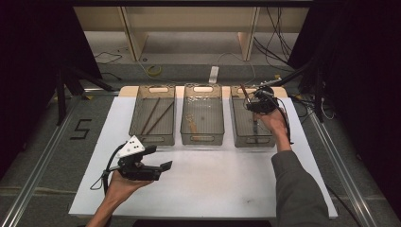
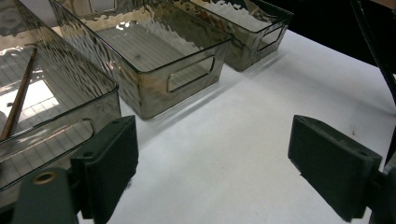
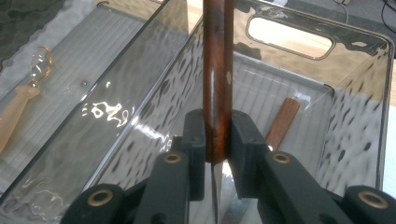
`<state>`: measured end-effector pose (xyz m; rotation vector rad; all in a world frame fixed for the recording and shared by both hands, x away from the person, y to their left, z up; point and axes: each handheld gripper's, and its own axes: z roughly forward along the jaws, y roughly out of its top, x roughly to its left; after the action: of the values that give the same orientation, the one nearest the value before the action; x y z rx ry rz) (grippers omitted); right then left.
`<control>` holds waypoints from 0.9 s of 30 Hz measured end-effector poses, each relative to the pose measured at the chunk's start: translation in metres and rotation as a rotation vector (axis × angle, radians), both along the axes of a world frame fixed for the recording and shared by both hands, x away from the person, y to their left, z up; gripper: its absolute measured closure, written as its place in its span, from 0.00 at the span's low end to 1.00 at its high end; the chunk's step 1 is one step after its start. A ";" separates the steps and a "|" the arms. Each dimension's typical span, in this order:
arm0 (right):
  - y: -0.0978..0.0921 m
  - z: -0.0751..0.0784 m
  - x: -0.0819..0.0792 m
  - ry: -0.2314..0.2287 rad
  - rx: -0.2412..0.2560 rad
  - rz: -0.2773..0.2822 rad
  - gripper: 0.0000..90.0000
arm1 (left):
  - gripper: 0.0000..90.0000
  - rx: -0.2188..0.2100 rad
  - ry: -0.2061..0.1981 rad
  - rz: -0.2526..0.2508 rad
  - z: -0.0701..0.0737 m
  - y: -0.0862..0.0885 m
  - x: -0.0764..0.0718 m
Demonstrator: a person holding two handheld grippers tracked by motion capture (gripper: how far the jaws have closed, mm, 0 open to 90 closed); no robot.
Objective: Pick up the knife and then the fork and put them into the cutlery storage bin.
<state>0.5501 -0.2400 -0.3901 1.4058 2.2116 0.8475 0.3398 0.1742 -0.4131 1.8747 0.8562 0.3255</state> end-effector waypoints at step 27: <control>0.007 0.003 -0.008 0.035 0.037 -0.006 0.53 | 0.17 0.001 0.006 0.003 0.000 0.000 0.000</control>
<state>0.5417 -0.2334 -0.3872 1.4549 2.2274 0.8726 0.3403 0.1740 -0.4135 1.8763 0.8628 0.3216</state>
